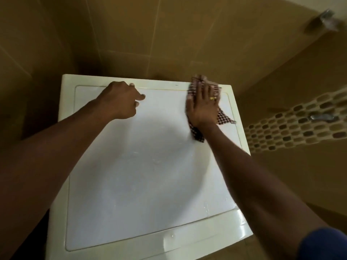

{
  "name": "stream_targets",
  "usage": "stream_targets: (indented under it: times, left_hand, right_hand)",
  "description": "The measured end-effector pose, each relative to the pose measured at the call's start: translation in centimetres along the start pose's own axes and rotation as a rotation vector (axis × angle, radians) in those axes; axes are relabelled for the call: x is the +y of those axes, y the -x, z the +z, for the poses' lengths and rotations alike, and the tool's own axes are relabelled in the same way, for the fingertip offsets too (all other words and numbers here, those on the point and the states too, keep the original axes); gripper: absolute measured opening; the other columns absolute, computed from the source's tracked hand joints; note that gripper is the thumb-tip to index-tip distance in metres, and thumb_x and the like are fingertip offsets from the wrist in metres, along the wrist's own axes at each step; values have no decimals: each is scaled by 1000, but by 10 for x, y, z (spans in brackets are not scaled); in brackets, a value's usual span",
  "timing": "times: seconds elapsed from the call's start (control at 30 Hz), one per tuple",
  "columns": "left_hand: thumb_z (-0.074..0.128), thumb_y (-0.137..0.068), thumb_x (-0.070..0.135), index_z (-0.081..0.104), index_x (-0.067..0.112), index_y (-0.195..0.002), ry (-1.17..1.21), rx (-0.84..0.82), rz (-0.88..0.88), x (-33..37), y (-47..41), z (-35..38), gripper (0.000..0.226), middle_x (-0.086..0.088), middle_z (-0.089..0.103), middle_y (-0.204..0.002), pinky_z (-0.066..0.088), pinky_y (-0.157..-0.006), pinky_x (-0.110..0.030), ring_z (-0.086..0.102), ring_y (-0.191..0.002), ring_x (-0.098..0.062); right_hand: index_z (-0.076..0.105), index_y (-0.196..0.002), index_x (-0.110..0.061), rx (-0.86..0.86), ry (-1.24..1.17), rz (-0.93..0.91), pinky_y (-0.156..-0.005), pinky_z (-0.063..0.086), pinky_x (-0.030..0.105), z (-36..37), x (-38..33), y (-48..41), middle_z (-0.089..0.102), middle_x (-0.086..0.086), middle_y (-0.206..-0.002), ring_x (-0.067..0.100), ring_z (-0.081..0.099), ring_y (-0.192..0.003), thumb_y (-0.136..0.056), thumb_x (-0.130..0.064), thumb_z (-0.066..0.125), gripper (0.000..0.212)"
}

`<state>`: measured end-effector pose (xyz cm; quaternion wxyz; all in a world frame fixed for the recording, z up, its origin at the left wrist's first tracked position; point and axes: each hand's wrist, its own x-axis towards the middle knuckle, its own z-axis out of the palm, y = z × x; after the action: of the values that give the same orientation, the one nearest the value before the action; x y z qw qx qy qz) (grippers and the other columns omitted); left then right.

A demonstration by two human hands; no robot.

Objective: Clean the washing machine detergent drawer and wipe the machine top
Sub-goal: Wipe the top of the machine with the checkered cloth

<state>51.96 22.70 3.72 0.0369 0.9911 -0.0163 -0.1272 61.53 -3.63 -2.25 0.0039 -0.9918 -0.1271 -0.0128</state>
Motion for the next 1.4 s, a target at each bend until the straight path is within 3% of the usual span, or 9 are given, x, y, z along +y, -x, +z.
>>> stream_targets:
  times: [0.17,0.37,0.57,0.63,0.7,0.8,0.97,1.2,1.4]
  left_hand:
    - [51,-100,25,38,40,-154,-67,-39,22,-3,1,-4,57,-12,32,-164,46,-105,-40,48,-138,-32]
    - [53,-96,22,38,38,-155,-109,-46,32,2,0,4,62,-16,32,-163,46,-104,-41,48,-136,-35]
    - [59,-96,12,70,27,-131,404,153,-55,-35,29,4,39,-5,63,-141,45,-108,-35,59,-128,-28]
    - [61,-96,8,69,17,-130,505,319,-108,-61,55,12,36,-9,67,-135,41,-108,-31,61,-125,-30]
    - [58,-101,13,57,8,-142,541,423,-251,-83,76,24,42,-17,58,-144,38,-111,-36,54,-132,-36]
    - [44,-107,38,11,11,-163,615,214,-543,-95,90,52,70,-16,17,-168,17,-125,-45,20,-154,-36]
    - [32,-111,32,-3,21,-163,991,264,-600,-92,97,92,64,-6,-1,-171,3,-121,-27,6,-157,-23]
    - [31,-111,29,3,19,-163,1052,308,-570,-93,99,94,60,-6,2,-171,3,-119,-22,7,-157,-20]
    - [30,-110,35,5,15,-163,1034,329,-553,-95,100,94,63,-9,4,-171,-3,-115,-16,7,-157,-22]
  right_hand:
    - [13,-164,-21,-68,-21,-591,-126,5,54,-4,-26,57,10,5,-171,21,-1,-159,-108,-50,26,64]
    - [17,-163,-15,-2,-53,-192,-125,1,58,4,-79,12,14,13,-170,28,5,-158,-104,-52,19,70]
    - [18,-163,-18,-16,-9,-662,-126,5,55,-1,-88,26,15,7,-170,24,6,-158,-107,-48,25,64]
    - [16,-163,-19,-19,17,-653,-126,3,54,-1,-69,21,14,7,-171,24,6,-158,-107,-50,23,65]
    - [18,-163,-15,-15,37,-483,-125,3,58,3,-83,10,14,14,-170,29,9,-158,-105,-51,19,68]
    - [20,-159,-1,30,-3,-326,-122,4,63,0,-154,12,9,27,-167,39,5,-157,-103,-50,18,75]
    - [22,-161,-5,8,-68,-927,-126,8,53,-1,-177,46,10,16,-170,28,9,-158,-108,-42,29,65]
    - [23,-162,-16,29,-82,-644,-125,8,57,3,-248,22,19,10,-169,29,17,-156,-105,-45,24,63]
    - [21,-163,-23,-22,-53,-1039,-126,5,52,0,-227,22,16,2,-171,19,10,-158,-109,-43,26,58]
